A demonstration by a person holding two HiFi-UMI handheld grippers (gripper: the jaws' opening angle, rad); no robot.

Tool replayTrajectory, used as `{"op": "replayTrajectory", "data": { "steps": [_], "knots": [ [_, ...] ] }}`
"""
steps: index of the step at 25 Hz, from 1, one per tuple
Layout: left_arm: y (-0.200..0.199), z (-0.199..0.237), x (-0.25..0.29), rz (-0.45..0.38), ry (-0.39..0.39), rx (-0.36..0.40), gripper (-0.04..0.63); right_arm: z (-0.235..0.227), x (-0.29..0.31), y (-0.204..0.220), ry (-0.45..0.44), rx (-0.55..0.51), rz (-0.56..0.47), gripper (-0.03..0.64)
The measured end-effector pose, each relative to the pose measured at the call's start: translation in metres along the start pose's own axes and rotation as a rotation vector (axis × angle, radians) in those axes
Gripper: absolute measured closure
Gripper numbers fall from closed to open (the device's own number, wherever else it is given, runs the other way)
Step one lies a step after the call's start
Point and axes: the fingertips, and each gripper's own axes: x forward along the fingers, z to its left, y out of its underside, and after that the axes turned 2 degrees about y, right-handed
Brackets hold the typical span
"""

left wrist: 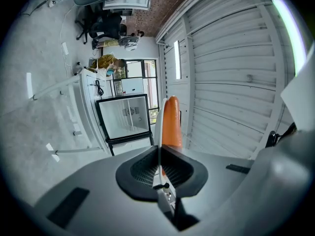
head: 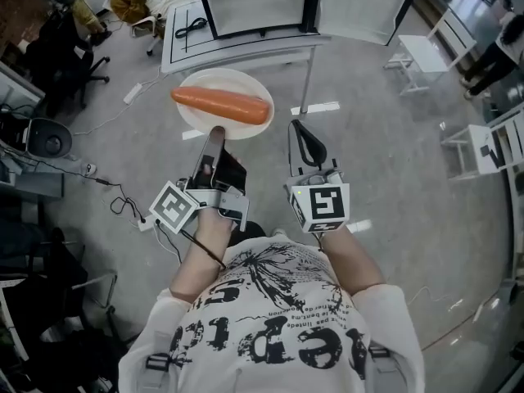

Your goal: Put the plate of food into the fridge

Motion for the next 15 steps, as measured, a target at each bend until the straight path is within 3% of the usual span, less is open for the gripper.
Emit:
{"op": "replayTrajectory", "data": {
  "steps": [9, 15],
  "knots": [
    [-0.007, 0.042, 0.101, 0.050, -0.030, -0.046, 0.571, -0.060, 0.078, 0.013, 0.038, 0.009, 0.041, 0.617],
    [-0.022, 0.066, 0.150, 0.099, 0.018, -0.055, 0.571, -0.081, 0.118, 0.022, 0.098, -0.009, 0.038, 0.617]
  ]
}}
